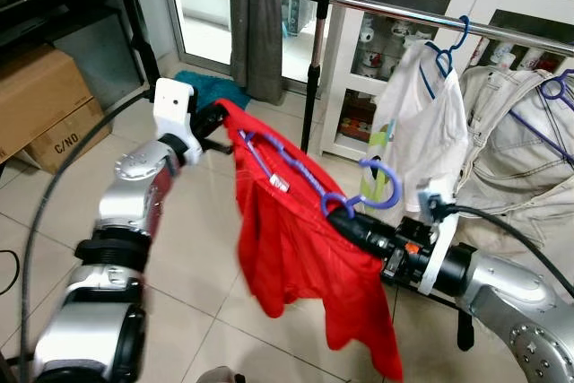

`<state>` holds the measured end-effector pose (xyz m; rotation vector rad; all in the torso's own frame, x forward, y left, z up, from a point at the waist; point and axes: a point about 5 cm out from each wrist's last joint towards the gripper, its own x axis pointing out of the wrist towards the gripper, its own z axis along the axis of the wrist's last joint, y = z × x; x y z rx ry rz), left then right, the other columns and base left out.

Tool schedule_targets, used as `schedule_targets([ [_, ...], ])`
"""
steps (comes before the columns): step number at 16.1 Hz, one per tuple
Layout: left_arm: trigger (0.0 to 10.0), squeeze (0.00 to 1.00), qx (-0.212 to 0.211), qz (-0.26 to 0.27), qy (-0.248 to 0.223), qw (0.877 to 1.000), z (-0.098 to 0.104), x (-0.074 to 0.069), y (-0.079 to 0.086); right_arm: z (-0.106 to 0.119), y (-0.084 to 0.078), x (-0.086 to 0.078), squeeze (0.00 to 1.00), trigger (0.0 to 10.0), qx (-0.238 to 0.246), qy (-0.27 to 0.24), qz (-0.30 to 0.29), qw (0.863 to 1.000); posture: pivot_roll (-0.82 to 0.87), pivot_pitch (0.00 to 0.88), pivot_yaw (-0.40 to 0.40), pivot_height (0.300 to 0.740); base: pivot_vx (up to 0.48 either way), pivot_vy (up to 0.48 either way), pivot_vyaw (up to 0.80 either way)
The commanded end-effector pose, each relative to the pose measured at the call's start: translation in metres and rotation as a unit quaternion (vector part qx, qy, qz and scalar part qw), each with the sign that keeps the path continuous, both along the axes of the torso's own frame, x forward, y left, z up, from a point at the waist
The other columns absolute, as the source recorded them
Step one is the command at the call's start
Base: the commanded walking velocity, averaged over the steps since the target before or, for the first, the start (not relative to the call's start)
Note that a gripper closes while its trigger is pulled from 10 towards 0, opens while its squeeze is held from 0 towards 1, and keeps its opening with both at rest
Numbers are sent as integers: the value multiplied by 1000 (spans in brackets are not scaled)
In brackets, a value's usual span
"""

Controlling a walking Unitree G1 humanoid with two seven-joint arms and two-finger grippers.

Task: Hang hanger

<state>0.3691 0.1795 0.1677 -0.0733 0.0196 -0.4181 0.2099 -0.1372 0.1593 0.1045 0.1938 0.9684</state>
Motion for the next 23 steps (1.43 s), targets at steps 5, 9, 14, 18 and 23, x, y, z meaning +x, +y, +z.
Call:
schedule_targets([
  [5, 0, 0, -19, -46, 68, 996, -25, -12, -21, 22, 0, 17, 0, 0, 105, -24, -68, 992, -115, 0, 8, 740, 0, 0, 0],
  [9, 0, 0, -48, -72, 81, 993, -24, -18, -25, 19, -1, 24, 0, 0, 103, -18, -104, 989, -106, 0, 7, 740, 0, 0, 0],
  [14, 0, 0, -115, -78, 49, 989, -5, -19, -24, 13, -6, 29, 0, 0, 94, -7, -123, 988, -98, 0, 8, 740, 0, 0, 0],
  [18, 0, 0, 45, -191, 56, 979, -17, -37, -48, 14, -20, 56, 0, 0, 82, -29, -253, 964, -95, 0, 12, 740, 0, 0, 0],
  [23, 0, 0, 15, -338, 74, 938, -31, -80, -135, 11, -38, 83, 0, 0, 149, -30, -460, 875, -86, 0, 21, 740, 0, 0, 0],
])
